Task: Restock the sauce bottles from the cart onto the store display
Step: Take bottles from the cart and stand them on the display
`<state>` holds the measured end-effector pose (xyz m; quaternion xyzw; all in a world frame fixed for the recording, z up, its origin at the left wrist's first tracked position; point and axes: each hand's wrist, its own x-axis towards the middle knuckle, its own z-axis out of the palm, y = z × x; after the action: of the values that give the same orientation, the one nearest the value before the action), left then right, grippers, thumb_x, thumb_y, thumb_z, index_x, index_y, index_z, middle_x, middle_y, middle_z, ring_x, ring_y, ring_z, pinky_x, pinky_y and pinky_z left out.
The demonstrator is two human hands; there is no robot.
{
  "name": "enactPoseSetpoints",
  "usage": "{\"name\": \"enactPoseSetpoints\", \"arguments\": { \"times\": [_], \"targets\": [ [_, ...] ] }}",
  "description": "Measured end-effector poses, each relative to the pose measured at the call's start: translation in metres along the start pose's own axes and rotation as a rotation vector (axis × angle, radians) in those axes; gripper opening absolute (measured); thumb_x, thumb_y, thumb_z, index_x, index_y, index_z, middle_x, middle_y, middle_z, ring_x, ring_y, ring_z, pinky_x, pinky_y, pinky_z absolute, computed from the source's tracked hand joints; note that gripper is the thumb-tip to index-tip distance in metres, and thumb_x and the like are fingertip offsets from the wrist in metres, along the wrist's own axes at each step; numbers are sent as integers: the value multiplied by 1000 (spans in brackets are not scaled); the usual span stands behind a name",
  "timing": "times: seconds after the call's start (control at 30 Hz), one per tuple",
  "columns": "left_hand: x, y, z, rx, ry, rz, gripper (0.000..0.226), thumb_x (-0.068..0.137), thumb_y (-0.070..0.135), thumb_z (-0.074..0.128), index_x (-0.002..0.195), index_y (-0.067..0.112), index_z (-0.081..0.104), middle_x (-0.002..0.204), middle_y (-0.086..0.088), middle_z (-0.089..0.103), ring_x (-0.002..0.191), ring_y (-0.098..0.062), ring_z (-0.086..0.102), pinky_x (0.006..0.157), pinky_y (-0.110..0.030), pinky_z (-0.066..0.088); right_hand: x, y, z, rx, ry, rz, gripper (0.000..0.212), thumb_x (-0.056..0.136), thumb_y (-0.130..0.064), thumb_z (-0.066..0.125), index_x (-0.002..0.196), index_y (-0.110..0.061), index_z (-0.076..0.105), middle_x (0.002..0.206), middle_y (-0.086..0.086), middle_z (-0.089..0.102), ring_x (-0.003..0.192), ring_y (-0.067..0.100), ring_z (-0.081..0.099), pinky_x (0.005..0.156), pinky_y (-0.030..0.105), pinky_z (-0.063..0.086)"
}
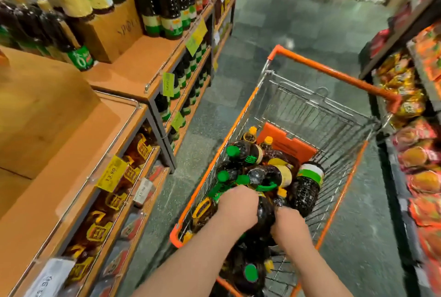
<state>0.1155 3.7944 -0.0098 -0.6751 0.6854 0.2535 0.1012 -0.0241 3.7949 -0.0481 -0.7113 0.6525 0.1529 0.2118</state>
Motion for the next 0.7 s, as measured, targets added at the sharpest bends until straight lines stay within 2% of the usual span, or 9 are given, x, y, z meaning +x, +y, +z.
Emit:
{"name": "enactPoseSetpoints", "arguments": {
  "times": [0.07, 0.13, 0.23, 0.33, 0.53, 0.7],
  "targets": [
    [-10, 3, -20, 23, 56, 119, 18, 85, 19, 62, 99, 9, 65, 98, -12, 61, 95, -34, 63, 74, -39, 52, -12, -2, -10, 39, 67, 55, 18, 81, -9, 50, 95, -9, 62, 97, 11, 67, 97, 30, 62, 75, 34, 50],
    [-22, 2, -37, 74, 112, 212, 19, 89, 18, 58, 105, 8, 61, 103, -13, 58, 95, -34, 61, 74, -39, 51, -24, -7, -18, 90, 144, 66, 18, 79, -9, 52, 93, -10, 63, 92, 10, 67, 93, 30, 61, 72, 34, 50],
    [-44, -5, -52, 70, 209, 244, 28, 93, 24, 58, 117, 10, 54, 113, -12, 53, 103, -34, 58, 81, -43, 49, -36, -16, -29, 142, 229, 42, 19, 74, -8, 53, 89, -12, 64, 86, 8, 66, 86, 30, 62, 68, 35, 51],
    [-70, -14, -67, 32, 321, 262, 32, 95, 32, 56, 118, 11, 51, 114, -10, 53, 106, -31, 56, 85, -41, 47, -51, -32, -47, 107, 314, -10, 12, 76, -9, 56, 85, -12, 63, 84, 5, 63, 83, 28, 61, 65, 34, 47],
    [-121, -34, -110, 133, 463, 195, 32, 98, 39, 49, 113, 12, 56, 112, -10, 56, 106, -31, 58, 85, -41, 47, -63, -63, -93, -134, 421, -329, 12, 82, -23, 56, 91, -21, 63, 93, -3, 62, 94, 22, 62, 73, 34, 50],
    [-161, -70, -145, 158, 542, 29, 37, 98, 47, 45, 100, 13, 60, 101, -10, 60, 95, -32, 61, 75, -37, 49, -65, -118, -135, -204, 484, -601, 17, 81, -22, 57, 98, -23, 63, 96, -3, 61, 97, 22, 61, 76, 35, 49]
  ]
}}
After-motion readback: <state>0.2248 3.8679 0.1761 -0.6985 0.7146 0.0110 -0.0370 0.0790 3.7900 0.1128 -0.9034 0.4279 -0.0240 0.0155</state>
